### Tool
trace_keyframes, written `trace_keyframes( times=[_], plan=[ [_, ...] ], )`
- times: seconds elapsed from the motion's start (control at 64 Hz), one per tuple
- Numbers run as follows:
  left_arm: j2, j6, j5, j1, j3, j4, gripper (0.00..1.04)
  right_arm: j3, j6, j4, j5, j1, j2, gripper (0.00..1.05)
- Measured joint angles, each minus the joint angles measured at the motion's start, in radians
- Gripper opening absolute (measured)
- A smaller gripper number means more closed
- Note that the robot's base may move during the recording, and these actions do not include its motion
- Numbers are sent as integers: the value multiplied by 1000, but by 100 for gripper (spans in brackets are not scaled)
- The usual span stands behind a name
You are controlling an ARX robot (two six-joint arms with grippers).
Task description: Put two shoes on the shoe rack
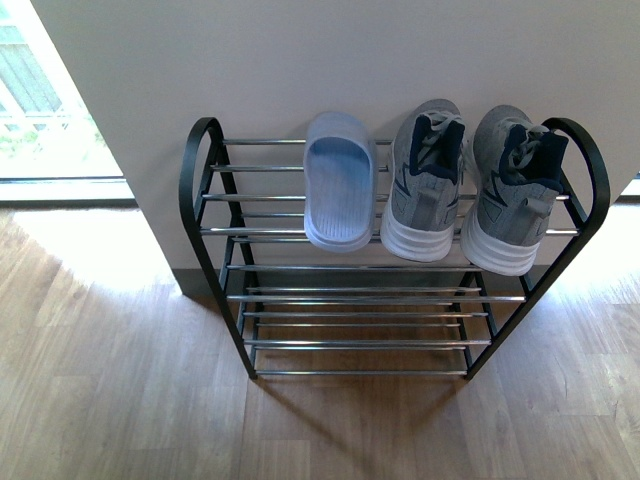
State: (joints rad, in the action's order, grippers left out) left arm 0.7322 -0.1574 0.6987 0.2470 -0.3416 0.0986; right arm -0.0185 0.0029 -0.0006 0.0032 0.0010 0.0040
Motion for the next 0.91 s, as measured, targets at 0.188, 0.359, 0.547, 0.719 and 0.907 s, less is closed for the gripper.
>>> trace_keyframes(
  times=[0.188,0.359,0.547,0.719,0.907],
  plan=[
    [200,-55,-76,-14,-60,-236,2,0,0,0,0,0,0,96],
    [615,-131,-253,-3,-292,-392,2,0,0,0,0,0,0,96],
    [1062,-294,-394,43,-615,-369,2,0,0,0,0,0,0,96],
    [1384,-335,-432,66,-911,-277,2,0,0,0,0,0,0,96],
    [1644,-326,-444,64,-1166,-175,2,0,0,0,0,0,0,96]
  ],
)
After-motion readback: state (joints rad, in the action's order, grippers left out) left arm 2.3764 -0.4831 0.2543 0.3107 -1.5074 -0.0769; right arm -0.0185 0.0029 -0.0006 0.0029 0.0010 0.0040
